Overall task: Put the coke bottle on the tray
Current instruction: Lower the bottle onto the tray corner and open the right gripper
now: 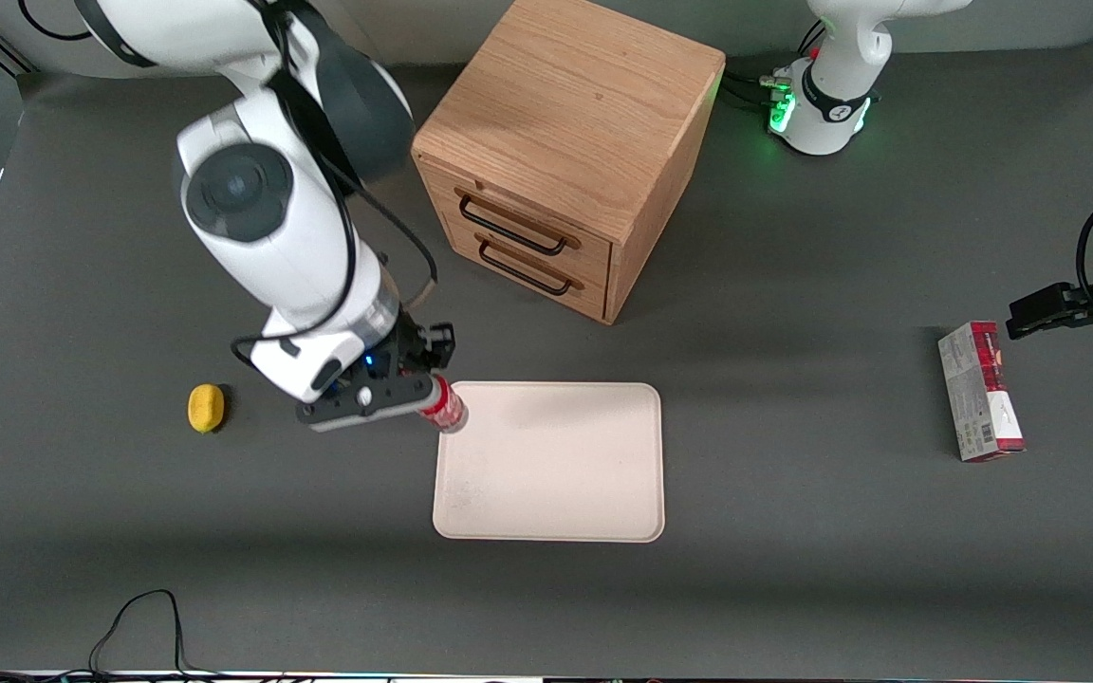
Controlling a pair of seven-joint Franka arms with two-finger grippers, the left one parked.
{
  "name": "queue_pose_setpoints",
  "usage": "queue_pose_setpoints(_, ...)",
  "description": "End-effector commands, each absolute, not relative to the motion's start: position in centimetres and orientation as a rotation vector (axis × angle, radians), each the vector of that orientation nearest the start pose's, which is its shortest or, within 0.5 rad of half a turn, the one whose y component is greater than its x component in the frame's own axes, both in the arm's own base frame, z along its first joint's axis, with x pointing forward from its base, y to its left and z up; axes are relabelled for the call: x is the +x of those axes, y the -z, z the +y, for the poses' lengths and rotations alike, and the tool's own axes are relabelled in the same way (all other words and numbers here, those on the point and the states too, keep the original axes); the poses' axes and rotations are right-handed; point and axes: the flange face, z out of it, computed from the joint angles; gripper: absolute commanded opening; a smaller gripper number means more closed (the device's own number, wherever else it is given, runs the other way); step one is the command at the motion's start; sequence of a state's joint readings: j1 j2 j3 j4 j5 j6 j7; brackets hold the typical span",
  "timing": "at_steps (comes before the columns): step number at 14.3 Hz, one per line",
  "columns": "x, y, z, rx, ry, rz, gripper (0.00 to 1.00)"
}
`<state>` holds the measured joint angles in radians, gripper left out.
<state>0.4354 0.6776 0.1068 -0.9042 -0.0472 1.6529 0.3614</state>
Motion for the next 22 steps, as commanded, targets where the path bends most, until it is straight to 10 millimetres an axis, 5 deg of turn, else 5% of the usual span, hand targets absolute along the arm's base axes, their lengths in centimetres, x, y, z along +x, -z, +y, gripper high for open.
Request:
queue_pose_setpoints(1, 68.6, -45.4, 34.9, -3.088, 0.141, -0.200, 0.00)
queue_pose_setpoints(7, 70.6, -36.1, 35.1, -3.105, 0.102, -0.183, 0.00)
queue_pose_setpoints(14, 71.0, -33.6, 35.1, -3.121, 0.114, -0.186, 0.00)
queue_pose_setpoints(15, 71.0, -33.5, 35.1, -3.123, 0.113, -0.184, 0.20)
queue_pose_setpoints(16, 71.1, -33.3, 35.0, -3.123, 0.113, -0.184, 0.68)
queue_pose_setpoints(17, 71.2, -33.2, 34.9, -3.123, 0.118, -0.181, 1.00)
queue_pose_setpoints(20, 71.0, -34.4, 34.9, -3.123, 0.123, -0.175, 1.00)
queue_pose_setpoints(22, 70.2, -37.5, 34.6, -3.138, 0.086, -0.173, 1.00)
